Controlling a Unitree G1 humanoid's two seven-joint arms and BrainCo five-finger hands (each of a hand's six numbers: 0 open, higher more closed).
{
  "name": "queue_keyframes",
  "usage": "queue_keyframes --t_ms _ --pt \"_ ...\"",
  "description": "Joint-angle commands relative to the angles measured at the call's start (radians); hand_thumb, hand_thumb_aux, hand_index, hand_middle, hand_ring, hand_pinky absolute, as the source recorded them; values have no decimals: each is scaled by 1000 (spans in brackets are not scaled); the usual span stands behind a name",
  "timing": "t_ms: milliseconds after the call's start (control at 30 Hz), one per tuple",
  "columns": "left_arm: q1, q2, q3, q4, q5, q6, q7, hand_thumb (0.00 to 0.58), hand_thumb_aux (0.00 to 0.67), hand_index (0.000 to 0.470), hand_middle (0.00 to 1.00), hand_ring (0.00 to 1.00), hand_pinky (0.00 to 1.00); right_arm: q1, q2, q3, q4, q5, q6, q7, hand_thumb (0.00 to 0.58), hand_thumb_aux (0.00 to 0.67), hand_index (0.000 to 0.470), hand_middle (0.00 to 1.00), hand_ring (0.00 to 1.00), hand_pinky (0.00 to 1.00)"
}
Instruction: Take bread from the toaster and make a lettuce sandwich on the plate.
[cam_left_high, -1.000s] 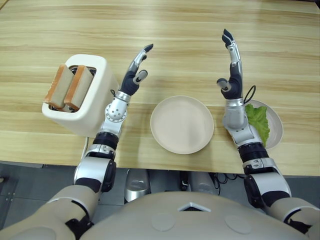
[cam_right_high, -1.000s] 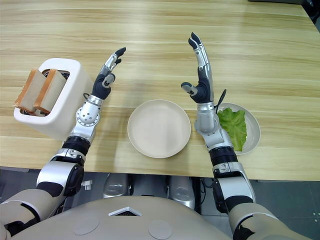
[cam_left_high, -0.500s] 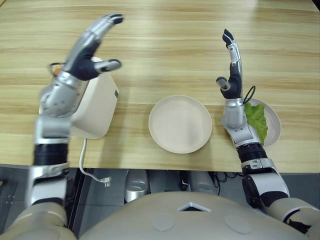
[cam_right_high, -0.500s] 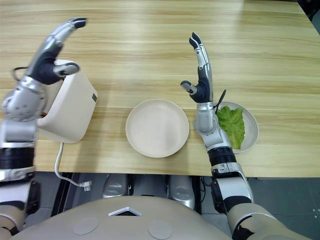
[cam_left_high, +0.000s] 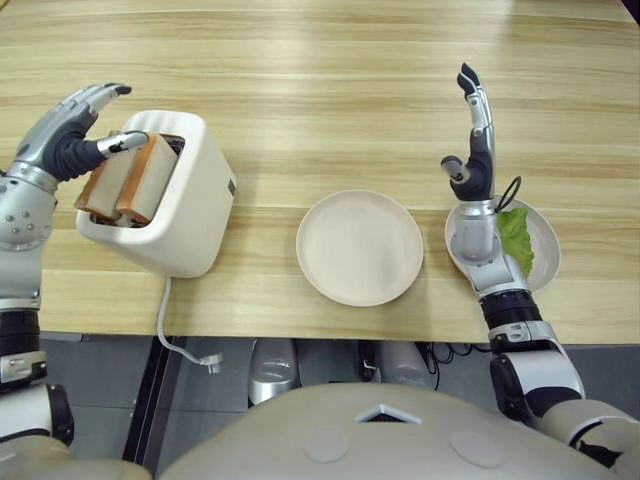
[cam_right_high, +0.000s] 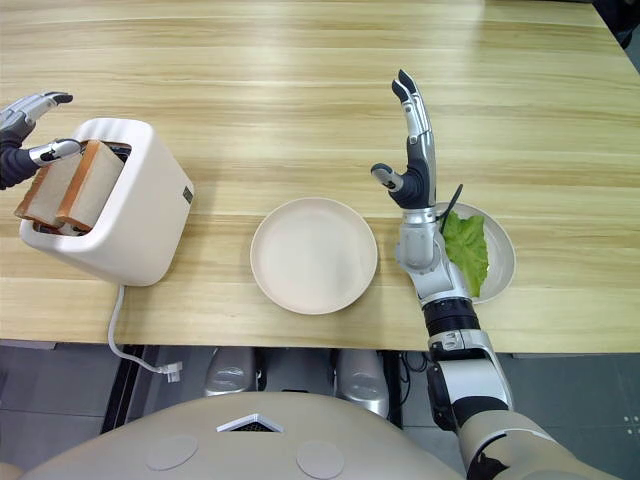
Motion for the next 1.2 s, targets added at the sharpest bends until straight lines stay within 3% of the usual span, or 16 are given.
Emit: queue_keyframes --t_ms 33,533,567,600,633,667,700,733,767,800,1200 --pt "-8 44 -31 128 57 -31 57 0 0 0 0 0 0 -2 -5 -5 2 -8 12 -1 0 0 0 0 0 0" --pt "53 106 -39 197 64 -66 129 0 0 0 0 0 0 9 -17 -12 -2 -3 21 -1 0 0 0 0 0 0" --pt "54 104 -47 198 66 -66 127 244 160 110 0 0 0 9 -18 -12 -1 -3 22 -2 0 0 0 0 0 0" --pt "57 102 -51 199 68 -66 129 438 339 233 0 0 0 7 -18 -11 2 -2 21 -1 0 0 0 0 0 0" --pt "57 101 -55 201 70 -66 130 438 339 233 0 0 0 6 -19 -11 4 -2 21 0 0 0 0 0 0 0" --pt "58 101 -59 204 73 -65 133 494 413 283 0 0 0 5 -19 -11 6 0 21 1 0 0 0 0 0 0" --pt "57 102 -65 207 79 -65 135 494 413 283 0 0 0 5 -20 -11 6 1 21 2 0 0 0 0 0 0" --pt "55 102 -71 208 82 -65 137 524 462 317 0 0 0 7 -21 -12 5 2 21 3 0 0 0 0 0 0" --pt "54 101 -76 209 85 -66 139 571 586 402 0 0 0 8 -21 -12 4 3 22 4 0 0 0 0 0 0" --pt "53 100 -81 206 85 -68 137 580 670 460 0 0 0 9 -21 -13 2 4 22 4 0 0 0 0 0 0" --pt "48 62 -81 45 32 -105 144 580 670 460 0 0 0 14 -22 -11 -6 8 29 12 0 0 0 0 0 0"
